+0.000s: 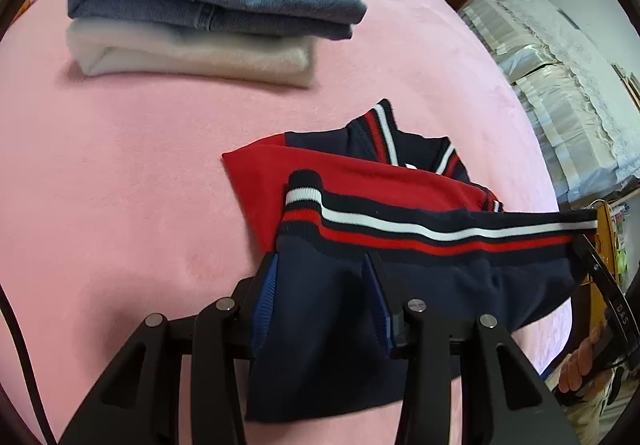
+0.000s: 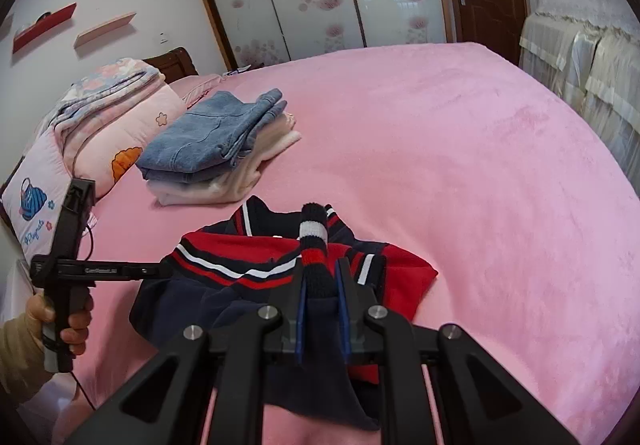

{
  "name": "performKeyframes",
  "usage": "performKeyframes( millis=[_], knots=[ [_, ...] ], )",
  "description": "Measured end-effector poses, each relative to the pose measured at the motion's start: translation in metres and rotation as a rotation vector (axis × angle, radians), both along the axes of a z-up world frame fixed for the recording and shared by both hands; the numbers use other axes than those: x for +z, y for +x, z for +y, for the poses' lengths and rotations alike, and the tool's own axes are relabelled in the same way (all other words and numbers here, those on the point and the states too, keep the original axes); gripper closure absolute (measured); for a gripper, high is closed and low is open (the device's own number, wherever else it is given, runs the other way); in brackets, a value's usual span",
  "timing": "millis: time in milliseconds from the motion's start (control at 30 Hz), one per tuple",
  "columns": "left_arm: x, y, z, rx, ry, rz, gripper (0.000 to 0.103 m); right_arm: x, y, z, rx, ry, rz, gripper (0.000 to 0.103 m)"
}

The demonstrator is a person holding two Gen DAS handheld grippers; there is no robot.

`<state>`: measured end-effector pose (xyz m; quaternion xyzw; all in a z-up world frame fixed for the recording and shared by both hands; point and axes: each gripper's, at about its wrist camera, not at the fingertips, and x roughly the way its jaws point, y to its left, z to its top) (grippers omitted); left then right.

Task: Fold large clothes
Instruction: 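Lay the hem onto the collar and open both tools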

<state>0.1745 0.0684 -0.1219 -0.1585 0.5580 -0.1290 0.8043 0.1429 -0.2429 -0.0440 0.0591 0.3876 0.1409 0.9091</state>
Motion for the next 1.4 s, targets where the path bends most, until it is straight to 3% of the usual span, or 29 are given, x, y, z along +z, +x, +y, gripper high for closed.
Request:
performKeyframes(
  millis=[33, 133, 333, 433, 533, 633, 700, 733, 800, 933, 1033, 1233, 1400],
  knots=[
    [-0.002, 0.003, 0.0, -0.002, 0.008, 0.001, 0.099, -0.001, 0.002, -0.001, -0.004, 0.0, 0.004, 0.09],
    [0.004, 0.003, 0.004, 0.038, 0.019, -0.024, 0.099, -0.001, 0.005, -0.001, -0.011, -0.001, 0.007, 0.091],
    [0.053, -0.014, 0.008, 0.114, -0.002, -0.263, 0.099, 0.005, 0.013, -0.002, -0.026, 0.014, -0.032, 0.091],
    [0.054, -0.012, 0.008, 0.161, 0.032, -0.327, 0.099, 0.005, 0.024, -0.006, -0.064, 0.038, -0.059, 0.091],
    [0.025, 0.005, 0.003, 0.173, 0.087, -0.295, 0.099, -0.02, 0.047, -0.011, -0.128, -0.002, -0.03, 0.091],
    [-0.022, 0.027, -0.005, 0.165, 0.16, -0.187, 0.099, -0.071, 0.077, -0.014, -0.187, -0.057, 0.128, 0.09],
    [-0.037, 0.032, -0.008, 0.166, 0.176, -0.169, 0.097, -0.102, 0.088, -0.015, -0.214, -0.085, 0.221, 0.087],
    [-0.038, 0.032, -0.008, 0.165, 0.182, -0.177, 0.095, -0.103, 0.087, -0.016, -0.221, -0.082, 0.213, 0.085],
    [-0.035, 0.03, -0.008, 0.16, 0.187, -0.173, 0.091, -0.095, 0.083, -0.017, -0.24, -0.078, 0.189, 0.072],
    [-0.016, 0.02, -0.003, 0.173, 0.236, -0.18, 0.077, -0.067, 0.068, -0.028, -0.276, -0.043, 0.125, 0.071],
    [0.005, 0.01, -0.005, 0.182, 0.212, -0.238, 0.077, -0.048, 0.057, -0.029, -0.273, 0.0, 0.091, 0.071],
    [0.014, 0.021, -0.045, 0.075, 0.16, -0.247, 0.077, -0.042, 0.052, 0.035, -0.08, 0.026, 0.099, 0.071],
    [-0.019, 0.042, -0.067, 0.068, 0.272, -0.179, 0.078, -0.072, 0.061, 0.089, 0.037, -0.012, 0.165, 0.071]
  ],
)
